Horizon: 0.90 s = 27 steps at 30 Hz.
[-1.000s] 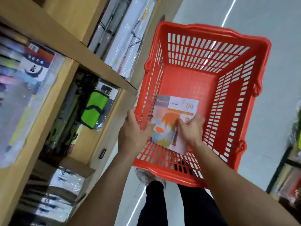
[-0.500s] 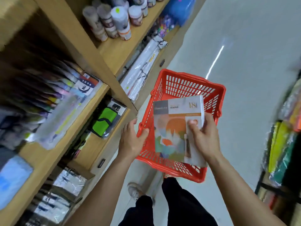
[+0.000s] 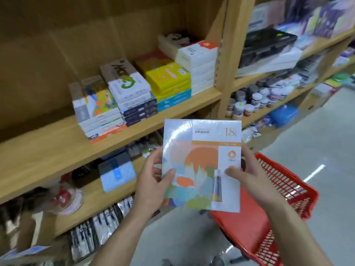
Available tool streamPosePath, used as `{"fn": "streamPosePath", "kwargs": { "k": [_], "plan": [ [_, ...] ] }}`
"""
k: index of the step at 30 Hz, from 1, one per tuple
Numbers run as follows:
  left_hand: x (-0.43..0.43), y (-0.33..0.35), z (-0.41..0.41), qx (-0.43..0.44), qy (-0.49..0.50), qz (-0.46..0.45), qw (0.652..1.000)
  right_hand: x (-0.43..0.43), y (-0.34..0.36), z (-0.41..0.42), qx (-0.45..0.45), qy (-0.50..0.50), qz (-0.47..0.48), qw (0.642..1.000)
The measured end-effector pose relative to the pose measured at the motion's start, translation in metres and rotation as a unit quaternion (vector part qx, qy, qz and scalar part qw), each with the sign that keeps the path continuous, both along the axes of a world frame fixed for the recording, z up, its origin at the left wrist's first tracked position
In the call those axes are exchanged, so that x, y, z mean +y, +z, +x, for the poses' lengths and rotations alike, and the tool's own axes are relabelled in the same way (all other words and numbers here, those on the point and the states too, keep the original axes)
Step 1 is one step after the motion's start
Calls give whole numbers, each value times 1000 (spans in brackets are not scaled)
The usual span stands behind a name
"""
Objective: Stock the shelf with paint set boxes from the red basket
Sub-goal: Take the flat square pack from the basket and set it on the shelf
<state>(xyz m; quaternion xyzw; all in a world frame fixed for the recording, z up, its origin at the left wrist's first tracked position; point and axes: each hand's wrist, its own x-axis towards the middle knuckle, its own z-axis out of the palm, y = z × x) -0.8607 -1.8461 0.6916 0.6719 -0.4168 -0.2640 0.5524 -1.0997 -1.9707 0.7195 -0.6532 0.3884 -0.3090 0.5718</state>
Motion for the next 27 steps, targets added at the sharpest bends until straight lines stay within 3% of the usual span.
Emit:
{"fn": "streamPosePath", "kwargs": {
  "k": [8, 13, 17, 23, 27],
  "plan": [
    [147, 41, 114, -67, 231, -16, 971, 58, 23, 179, -39, 138, -137, 980],
    [207, 36, 170, -71, 270, 47, 959, 100, 23, 283, -62, 161, -179, 969],
    [233, 39, 212, -129, 215, 163, 954, 125, 22, 347, 52, 223, -222, 948],
    [242, 45, 259, -132, 215, 238, 938, 132, 29, 395, 222, 323, -254, 884],
    [239, 42, 260, -303, 212, 302, 879, 127, 28, 390, 270, 332, -314, 847]
  ]
}}
